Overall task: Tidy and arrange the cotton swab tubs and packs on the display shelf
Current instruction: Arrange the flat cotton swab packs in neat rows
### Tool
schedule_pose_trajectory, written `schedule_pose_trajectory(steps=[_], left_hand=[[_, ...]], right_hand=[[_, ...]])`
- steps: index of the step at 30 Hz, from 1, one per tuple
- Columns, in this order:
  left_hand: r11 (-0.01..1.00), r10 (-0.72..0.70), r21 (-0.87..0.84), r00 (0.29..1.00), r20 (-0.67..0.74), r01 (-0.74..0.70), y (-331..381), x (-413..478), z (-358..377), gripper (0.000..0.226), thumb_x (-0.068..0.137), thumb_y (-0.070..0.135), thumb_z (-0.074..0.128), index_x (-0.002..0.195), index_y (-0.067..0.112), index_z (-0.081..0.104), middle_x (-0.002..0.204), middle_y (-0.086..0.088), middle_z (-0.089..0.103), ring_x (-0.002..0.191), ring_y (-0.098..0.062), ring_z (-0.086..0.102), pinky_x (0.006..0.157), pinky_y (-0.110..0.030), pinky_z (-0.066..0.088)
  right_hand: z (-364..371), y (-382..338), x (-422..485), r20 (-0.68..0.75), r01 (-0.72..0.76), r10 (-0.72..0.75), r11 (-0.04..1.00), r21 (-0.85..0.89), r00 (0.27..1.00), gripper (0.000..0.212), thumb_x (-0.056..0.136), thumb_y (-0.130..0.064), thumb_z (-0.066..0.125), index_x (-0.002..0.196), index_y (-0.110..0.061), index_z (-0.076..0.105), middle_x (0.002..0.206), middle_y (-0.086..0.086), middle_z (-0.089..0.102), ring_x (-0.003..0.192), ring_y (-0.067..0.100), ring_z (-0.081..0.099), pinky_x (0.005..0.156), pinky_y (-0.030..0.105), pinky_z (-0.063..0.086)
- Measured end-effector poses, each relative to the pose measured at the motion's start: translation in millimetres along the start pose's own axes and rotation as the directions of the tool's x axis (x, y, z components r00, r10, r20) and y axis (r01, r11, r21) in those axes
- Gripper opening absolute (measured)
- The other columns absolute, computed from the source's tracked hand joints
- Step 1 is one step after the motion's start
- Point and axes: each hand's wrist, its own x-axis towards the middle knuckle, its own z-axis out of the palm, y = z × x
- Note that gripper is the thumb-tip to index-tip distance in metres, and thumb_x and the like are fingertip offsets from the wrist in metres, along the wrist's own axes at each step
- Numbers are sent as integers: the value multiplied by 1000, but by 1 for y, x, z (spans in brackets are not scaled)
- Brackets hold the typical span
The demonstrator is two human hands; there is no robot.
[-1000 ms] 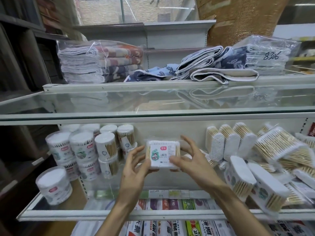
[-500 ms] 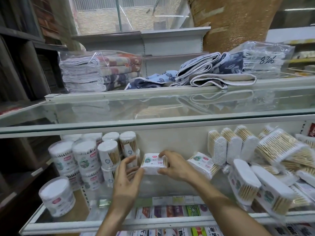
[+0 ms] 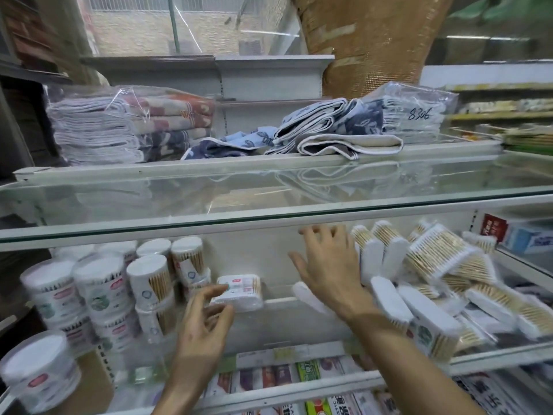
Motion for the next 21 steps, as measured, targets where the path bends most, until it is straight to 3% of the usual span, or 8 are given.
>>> schedule_pose_trajectory(steps=[2,5,10,14,16,17,19,21], left_hand=[[1000,-1,-9,1000,24,2,1,-1,10,27,94,13,64,113,32,61,120,5,65,103,-8,65,81,-16,50],[999,12,-33,998,58,-10,5,-4,25,32,94,12,64,106,42,62,117,4,66,100,-7,66,81,-18,51],[998,20,-59,995,103,-14,7,-4,41,30,94,13,64,105,41,63,113,0,67,100,-17,67,88,-27,52],[994,-30,-98,994,105,40,9,0,43,24,94,16,65,103,38,66,102,3,71,96,-20,71,90,-32,52],[987,-64,-142,993,94,77,13,0,42,17,95,19,64,105,32,66,99,4,72,92,-18,72,92,-37,54],[981,-68,-173,994,90,83,16,0,42,14,95,21,63,107,27,65,101,5,71,92,-18,73,92,-40,56],[964,-72,-247,991,115,99,21,0,41,20,95,25,61,115,21,62,110,1,68,94,-23,73,89,-44,58],[932,-91,-334,983,160,140,26,-1,41,29,95,27,61,122,18,58,115,-7,67,94,-32,72,84,-45,60]], right_hand=[[-17,25,9,9,-111,115,972,-208,993,48,79,-55,71,97,-11,69,95,16,70,89,36,57,78,43,42],[-28,49,13,175,-181,255,917,-356,951,62,86,-66,54,111,-11,66,114,14,65,106,33,51,85,42,33],[-17,49,1,152,-62,120,938,-341,981,41,72,-53,72,92,-17,72,102,10,67,93,32,50,76,41,29],[-4,43,-10,58,20,-10,985,-174,998,25,73,-36,73,91,-20,67,82,5,70,79,29,55,70,39,35],[-13,41,-11,13,-70,69,987,144,998,25,82,-34,73,101,-20,66,91,-1,69,84,24,57,72,37,41],[-23,38,-11,79,-179,160,912,370,984,24,86,-35,72,104,-21,64,95,-5,67,88,18,58,74,34,45],[-37,32,-11,329,-429,277,532,730,903,22,89,-35,72,103,-20,62,99,-8,68,90,11,64,76,28,53],[-38,24,-16,511,-555,228,215,804,829,24,90,-32,72,104,-13,63,99,3,74,90,17,71,77,31,59]])
